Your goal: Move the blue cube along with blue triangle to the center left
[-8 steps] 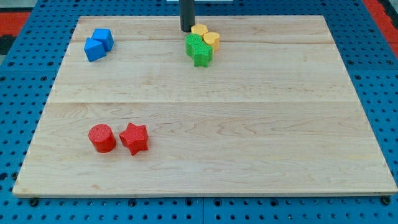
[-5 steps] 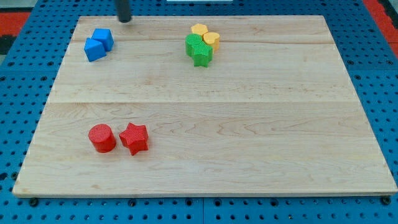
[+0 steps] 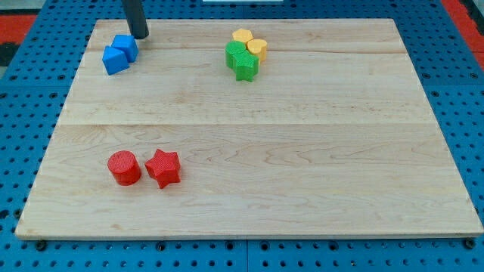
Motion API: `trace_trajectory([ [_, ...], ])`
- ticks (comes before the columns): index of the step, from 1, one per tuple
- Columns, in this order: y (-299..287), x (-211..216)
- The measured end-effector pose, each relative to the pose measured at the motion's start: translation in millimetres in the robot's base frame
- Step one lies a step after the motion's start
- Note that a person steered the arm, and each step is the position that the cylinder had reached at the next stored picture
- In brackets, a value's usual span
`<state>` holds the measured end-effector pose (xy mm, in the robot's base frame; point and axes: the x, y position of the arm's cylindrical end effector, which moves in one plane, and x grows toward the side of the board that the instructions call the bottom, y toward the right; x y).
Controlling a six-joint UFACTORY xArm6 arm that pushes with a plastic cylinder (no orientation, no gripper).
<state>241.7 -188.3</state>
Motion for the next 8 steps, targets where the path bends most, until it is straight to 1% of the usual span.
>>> trace_trajectory([
  [3,11,19],
  [4,5,31],
  [5,-1,5],
  [7,-20,64],
  [8,-23,50],
])
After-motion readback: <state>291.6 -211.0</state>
